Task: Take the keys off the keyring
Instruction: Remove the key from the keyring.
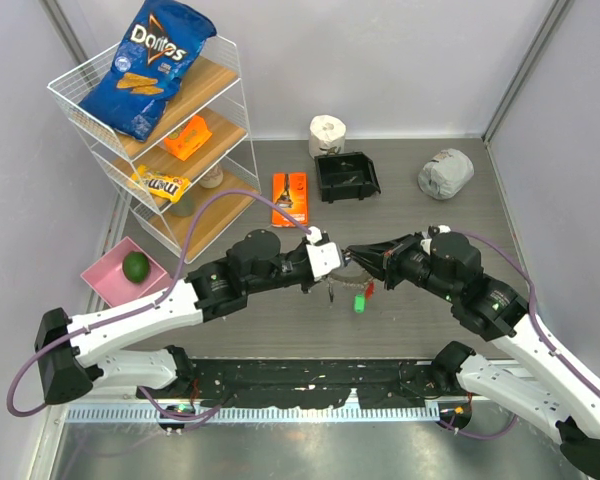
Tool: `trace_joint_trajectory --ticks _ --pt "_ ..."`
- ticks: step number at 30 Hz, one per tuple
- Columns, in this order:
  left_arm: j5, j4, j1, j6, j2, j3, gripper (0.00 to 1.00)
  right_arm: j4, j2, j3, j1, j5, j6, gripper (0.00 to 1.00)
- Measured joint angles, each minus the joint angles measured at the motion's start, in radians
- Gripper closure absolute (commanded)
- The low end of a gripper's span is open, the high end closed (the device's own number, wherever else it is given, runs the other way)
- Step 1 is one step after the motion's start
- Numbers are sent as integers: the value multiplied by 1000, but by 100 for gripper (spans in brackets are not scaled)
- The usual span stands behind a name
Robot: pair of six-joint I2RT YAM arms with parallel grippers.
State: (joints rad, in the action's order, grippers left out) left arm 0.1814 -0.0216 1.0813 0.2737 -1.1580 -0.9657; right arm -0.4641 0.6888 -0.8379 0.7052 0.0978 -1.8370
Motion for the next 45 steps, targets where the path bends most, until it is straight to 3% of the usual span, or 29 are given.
trace_joint_trajectory --ticks 17,18,20,22,27,34,45 --pt "156 16 -121 -56 25 53 100 -38 -1 0 1 19 34 95" --pt "166 26 -123 -60 18 46 98 -38 4 0 1 24 42 95" --pt "179 49 -132 -65 2 32 72 -37 18 -3 0 36 57 95" --pt "181 69 -136 -73 -15 21 57 -36 32 -4 0 50 67 95" --pt "172 128 -147 -84 -19 21 43 -10 29 -6 2 77 79 95" --pt "169 138 -148 -74 112 62 42 20 27 -6 2 95 81 95" --pt "233 41 -148 -27 239 126 50 37 39 -6 2 107 86 95"
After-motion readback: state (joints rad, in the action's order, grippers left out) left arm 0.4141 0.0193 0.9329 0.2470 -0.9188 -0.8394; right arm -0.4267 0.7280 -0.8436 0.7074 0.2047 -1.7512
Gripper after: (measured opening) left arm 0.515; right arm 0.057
